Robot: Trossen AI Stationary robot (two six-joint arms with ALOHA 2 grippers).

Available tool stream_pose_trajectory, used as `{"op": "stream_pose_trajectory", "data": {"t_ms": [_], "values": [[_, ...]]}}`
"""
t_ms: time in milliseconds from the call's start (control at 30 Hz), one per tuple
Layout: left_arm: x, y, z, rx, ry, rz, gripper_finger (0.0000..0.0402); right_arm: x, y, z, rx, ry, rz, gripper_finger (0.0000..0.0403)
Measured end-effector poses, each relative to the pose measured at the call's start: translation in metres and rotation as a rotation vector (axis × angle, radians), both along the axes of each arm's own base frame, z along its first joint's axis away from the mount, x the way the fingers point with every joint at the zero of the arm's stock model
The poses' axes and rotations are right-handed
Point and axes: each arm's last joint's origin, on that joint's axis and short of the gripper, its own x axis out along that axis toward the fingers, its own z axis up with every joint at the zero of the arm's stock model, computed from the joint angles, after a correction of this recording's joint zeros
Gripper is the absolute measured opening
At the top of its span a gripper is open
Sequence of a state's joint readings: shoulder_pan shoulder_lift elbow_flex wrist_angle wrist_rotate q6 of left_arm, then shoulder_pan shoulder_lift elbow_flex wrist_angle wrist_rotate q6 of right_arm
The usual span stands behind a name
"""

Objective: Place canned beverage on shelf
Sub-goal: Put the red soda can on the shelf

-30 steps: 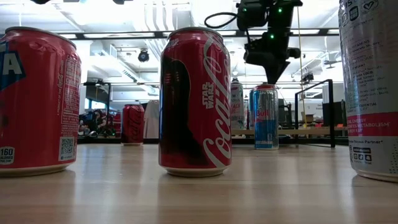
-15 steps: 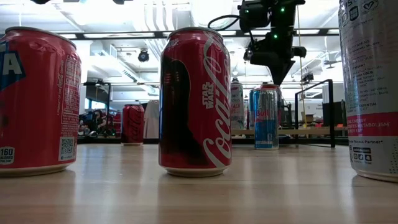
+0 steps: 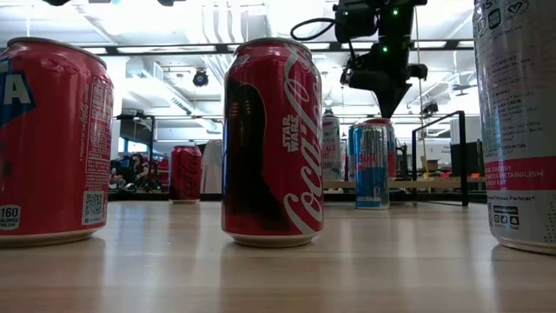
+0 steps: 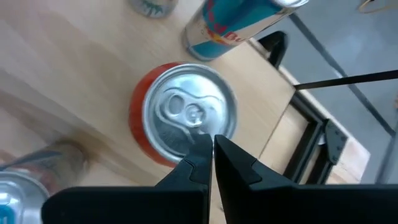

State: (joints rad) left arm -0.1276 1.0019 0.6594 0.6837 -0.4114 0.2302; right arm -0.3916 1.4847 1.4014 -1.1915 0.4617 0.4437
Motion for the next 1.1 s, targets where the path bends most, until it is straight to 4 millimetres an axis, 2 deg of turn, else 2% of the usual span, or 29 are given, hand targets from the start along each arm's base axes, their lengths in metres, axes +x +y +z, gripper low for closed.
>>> {"op": "stream_pose_trajectory", "data": {"t_ms": [233,400,1100], "values": [[0.000,0.000,0.000,-0.001,-0.001,0.000,0.0359,-0.004,0.001,0.006,-0.032,-0.009,-0.006,0.0009],[0.000,0.000,0.000,-0.001,-0.004,0.000,0.0359,-0.004,0.003,0.007,0.019,-0.031,0.044,0.0009],[0.000,0.000,0.000,-0.004,-0.005,-0.001,0.0359,-0.004,0.002,-0.004,-0.007,-0.016,0.029,0.0009]]}}
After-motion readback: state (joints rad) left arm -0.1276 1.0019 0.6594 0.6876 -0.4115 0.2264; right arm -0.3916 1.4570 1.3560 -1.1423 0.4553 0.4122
